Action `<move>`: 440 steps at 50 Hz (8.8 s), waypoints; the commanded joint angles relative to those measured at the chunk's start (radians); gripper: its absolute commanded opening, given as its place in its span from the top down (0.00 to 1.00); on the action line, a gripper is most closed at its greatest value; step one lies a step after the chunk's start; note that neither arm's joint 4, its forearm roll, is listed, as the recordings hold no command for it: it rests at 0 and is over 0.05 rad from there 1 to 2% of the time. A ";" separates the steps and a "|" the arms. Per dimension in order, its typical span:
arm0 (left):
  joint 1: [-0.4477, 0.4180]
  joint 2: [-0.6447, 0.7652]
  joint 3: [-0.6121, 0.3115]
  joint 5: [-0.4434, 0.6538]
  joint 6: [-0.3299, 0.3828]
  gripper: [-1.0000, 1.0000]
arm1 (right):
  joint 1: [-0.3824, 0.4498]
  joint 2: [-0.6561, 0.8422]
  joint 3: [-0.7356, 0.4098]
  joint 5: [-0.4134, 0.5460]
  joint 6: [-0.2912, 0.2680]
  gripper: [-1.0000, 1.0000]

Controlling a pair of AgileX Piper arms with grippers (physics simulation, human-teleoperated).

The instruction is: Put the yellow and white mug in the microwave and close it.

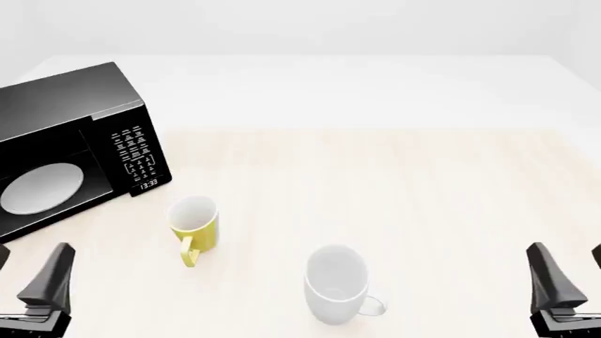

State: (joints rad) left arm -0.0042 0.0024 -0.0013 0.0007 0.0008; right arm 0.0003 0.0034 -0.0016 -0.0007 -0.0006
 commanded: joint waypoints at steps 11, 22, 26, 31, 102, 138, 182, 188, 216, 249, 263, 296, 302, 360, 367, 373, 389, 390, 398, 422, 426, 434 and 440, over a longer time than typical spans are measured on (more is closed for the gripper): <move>-0.041 -0.001 -0.001 0.009 0.019 0.00 | 0.000 0.004 -0.003 -0.001 0.001 0.00; -0.129 -0.002 0.000 0.011 0.064 0.00 | -0.001 0.004 -0.003 -0.001 0.001 0.00; -0.133 -0.002 -0.001 0.026 0.059 0.00 | -0.001 0.004 -0.003 -0.001 0.001 0.00; -0.149 -0.002 -0.004 0.062 0.044 0.00 | -0.001 0.004 -0.003 -0.001 0.001 0.00; -0.288 0.858 -0.093 -0.356 -0.254 0.00 | -0.001 0.004 -0.003 -0.001 0.002 0.00; -0.309 1.214 -0.126 -0.562 -0.205 0.00 | -0.001 0.004 -0.003 -0.001 0.002 0.00; -0.304 1.565 -0.175 -0.745 -0.218 0.00 | -0.001 0.004 -0.003 -0.001 0.002 0.00; -0.313 1.588 -0.181 -0.747 -0.235 0.00 | -0.001 0.004 -0.003 -0.001 0.002 0.00; -0.311 1.679 -0.203 -0.753 -0.263 1.00 | -0.001 0.004 -0.003 -0.001 0.002 0.00; -0.241 1.321 -0.105 -0.641 -0.191 1.00 | -0.001 0.004 -0.003 -0.001 0.002 0.00; -0.188 1.150 -0.108 -0.523 -0.192 1.00 | -0.001 0.004 -0.003 -0.001 0.002 0.00; 0.088 0.844 -0.075 -0.326 -0.133 1.00 | -0.001 0.004 -0.003 -0.001 0.002 0.00; 0.135 0.862 -0.067 -0.345 -0.119 1.00 | -0.001 0.004 -0.003 -0.001 0.002 0.00; 0.389 1.366 -0.164 -0.683 -0.053 1.00 | -0.001 0.004 -0.003 -0.001 0.002 0.00; 0.392 1.443 -0.194 -0.709 -0.059 1.00 | -0.001 0.004 -0.003 -0.001 0.002 0.00; 0.384 1.497 -0.213 -0.729 -0.062 1.00 | -0.001 0.004 -0.003 -0.001 0.002 0.00; 0.415 1.528 -0.275 -0.713 -0.055 1.00 | -0.001 0.004 -0.003 -0.001 0.002 0.00; 0.417 1.529 -0.280 -0.710 -0.058 1.00 | -0.001 0.004 -0.003 -0.001 0.002 0.00; 0.423 1.538 -0.341 -0.678 -0.083 1.00 | -0.001 0.004 -0.003 -0.001 0.002 0.00; 0.422 1.631 -0.458 -0.652 -0.082 1.00 | -0.001 0.004 -0.003 -0.001 0.002 0.00; 0.418 1.629 -0.475 -0.635 -0.091 1.00 | -0.001 0.005 -0.003 -0.001 0.002 0.00; 0.415 1.626 -0.508 -0.602 -0.099 1.00 | -0.001 0.004 -0.003 -0.001 0.002 0.00; 0.418 1.632 -0.547 -0.565 -0.112 1.00 | -0.001 0.004 -0.003 -0.001 0.002 0.00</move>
State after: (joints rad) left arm 0.4135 1.6298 -0.4948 -0.6073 -0.1034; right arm -0.0010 0.0077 -0.0043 -0.0020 0.0012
